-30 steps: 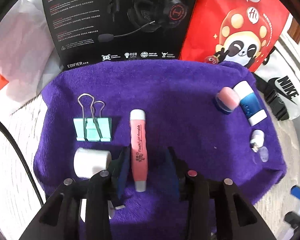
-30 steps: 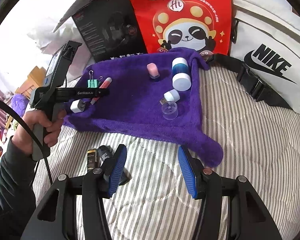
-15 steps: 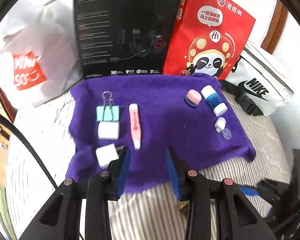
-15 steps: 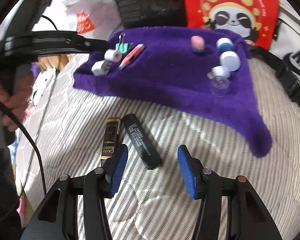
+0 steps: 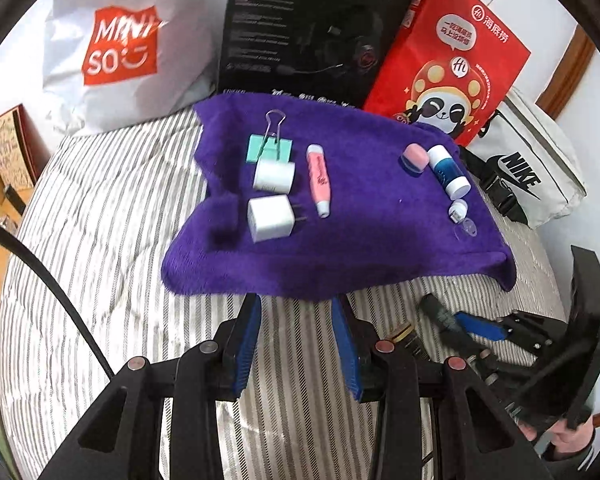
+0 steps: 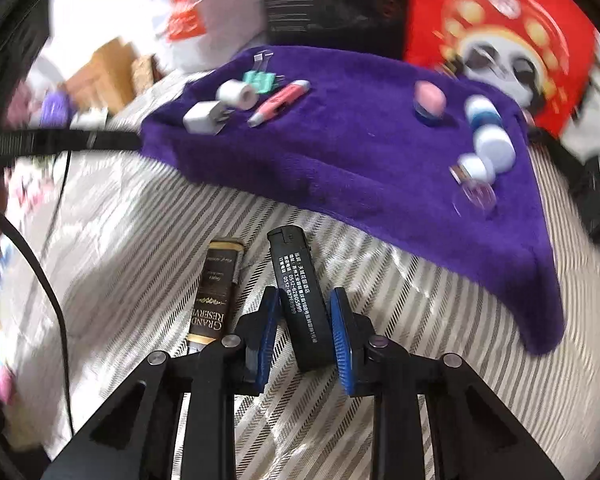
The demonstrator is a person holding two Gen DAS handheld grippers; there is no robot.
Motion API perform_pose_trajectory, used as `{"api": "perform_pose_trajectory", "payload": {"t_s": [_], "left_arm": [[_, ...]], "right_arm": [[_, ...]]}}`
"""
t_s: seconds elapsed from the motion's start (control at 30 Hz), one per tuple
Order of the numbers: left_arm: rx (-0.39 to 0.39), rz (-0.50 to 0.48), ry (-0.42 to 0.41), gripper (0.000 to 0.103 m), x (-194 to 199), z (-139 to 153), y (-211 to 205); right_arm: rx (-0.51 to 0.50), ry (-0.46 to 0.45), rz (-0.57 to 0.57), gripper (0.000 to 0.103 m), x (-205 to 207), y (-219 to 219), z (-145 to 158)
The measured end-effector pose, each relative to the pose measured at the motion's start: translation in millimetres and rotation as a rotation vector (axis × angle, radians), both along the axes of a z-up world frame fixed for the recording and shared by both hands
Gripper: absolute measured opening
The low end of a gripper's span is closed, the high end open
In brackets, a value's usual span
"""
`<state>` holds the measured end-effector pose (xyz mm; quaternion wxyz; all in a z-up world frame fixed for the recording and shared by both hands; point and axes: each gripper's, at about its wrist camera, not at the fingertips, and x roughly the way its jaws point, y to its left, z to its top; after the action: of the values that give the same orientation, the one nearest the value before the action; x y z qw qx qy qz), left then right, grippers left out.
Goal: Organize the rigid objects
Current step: 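Grasp the black printed tube on the mattress with the right gripper, then grasp the gold-and-black Grand Reserve tube with the left gripper while the right holds the black tube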
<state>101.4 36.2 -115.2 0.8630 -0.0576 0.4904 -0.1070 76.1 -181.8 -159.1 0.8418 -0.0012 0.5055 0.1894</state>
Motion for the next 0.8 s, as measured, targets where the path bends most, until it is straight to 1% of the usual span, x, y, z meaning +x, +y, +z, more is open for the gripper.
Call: {"api": "perform_pose_trajectory", "payload": {"t_s": [0.07,0.2,0.27,0.37,0.4,0.43,0.47,0.63,0.7,0.8], "left_arm": [[-0.009,0.002,0.005,0.035,-4,-4,3],[-0.025,0.002,0.013,0.035,-7,-9,5],[-0.026,0.002,0.018,0.035,-8,-11,5],[-0.029,-0.005,0.025,0.035,-11,-14,4],[-0.023,-0.010,0.028,0.035,-13,-15,3],[-0.019,-0.011,0.029,0.035,-13,-15,2],[-0.015,-0.012,0.031,0.035,-14,-15,2],[0.000,-0.040,0.039,0.035,-19,-16,-7],[0.006,-0.064,0.044,0.035,-22,-17,-17],[0.010,-0.095,0.054,0.035,-24,-18,-38]], "right_arm": [[0.023,0.030,-0.033,0.023,-2,-10,1],[-0.054,0.034,0.011,0.024,-11,-2,2],[-0.091,0.021,0.029,0.028,-12,5,2],[-0.103,0.008,0.040,0.035,-9,11,1],[-0.108,-0.003,0.043,0.035,-8,13,1],[-0.127,-0.019,0.045,0.030,-9,12,1],[-0.150,-0.033,0.045,0.022,-9,12,1],[-0.075,-0.003,0.032,0.021,-9,-4,3],[-0.046,-0.014,-0.001,0.021,-14,-16,10],[-0.044,-0.025,-0.050,0.021,-18,-32,18]]}}
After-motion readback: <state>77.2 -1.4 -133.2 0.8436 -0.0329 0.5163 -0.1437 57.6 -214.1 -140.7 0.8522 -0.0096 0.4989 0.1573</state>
